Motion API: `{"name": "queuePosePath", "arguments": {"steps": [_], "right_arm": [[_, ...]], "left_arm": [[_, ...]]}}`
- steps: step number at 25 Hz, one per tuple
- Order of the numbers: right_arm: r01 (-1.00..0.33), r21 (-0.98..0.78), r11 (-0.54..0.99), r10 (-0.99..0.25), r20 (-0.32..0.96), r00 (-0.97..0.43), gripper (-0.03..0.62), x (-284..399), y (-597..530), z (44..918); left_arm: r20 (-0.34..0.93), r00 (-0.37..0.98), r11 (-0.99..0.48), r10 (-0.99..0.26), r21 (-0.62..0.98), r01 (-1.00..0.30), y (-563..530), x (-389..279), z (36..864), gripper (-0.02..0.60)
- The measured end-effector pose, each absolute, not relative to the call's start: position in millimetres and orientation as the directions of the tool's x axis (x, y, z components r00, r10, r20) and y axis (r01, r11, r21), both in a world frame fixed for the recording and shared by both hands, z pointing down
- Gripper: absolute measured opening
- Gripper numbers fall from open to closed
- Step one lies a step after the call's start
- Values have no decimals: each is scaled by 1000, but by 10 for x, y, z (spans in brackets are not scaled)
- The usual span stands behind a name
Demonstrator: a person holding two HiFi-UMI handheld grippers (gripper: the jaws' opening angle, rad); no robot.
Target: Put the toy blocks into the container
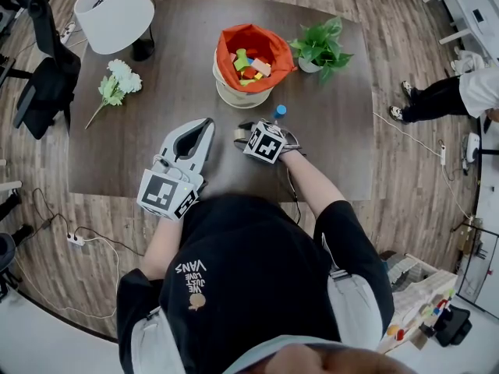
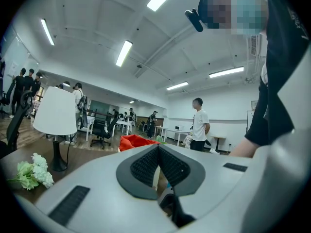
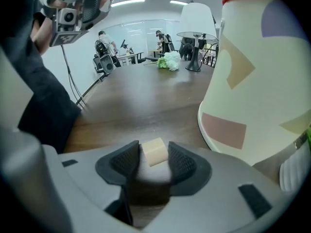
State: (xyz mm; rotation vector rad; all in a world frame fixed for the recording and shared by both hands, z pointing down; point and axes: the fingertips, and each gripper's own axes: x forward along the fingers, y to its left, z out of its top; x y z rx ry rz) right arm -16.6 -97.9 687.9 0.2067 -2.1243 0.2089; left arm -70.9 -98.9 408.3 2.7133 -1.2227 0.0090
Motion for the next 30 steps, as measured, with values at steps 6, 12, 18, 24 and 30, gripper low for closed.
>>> {"name": "queuePosePath", "arguments": {"steps": [6, 12, 18, 24, 30], "right_arm": [[-204, -54, 978, -61, 852, -520, 156, -165, -944, 6856], [-250, -47, 967, -101, 829, -549, 150, -158, -953, 6786], [-363, -24, 931, -222, 752, -620, 149, -130, -1080, 6458], [-457, -39, 889, -339, 616, -711, 149, -107, -1147, 5949], [-533, 7, 846, -465, 499, -731, 149, -38, -1253, 5406]], "left_arm": [[77, 661, -646, -747, 151, -748, -987, -718, 4066, 11], [78, 662, -648, -745, 150, -747, -987, -724, 4055, 11], [73, 673, -659, -736, 149, -737, -990, -680, 4036, 11], [66, 682, -668, -729, 151, -729, -1012, -669, 4029, 11], [59, 699, -686, -712, 155, -711, -1033, -610, 4027, 11]]}}
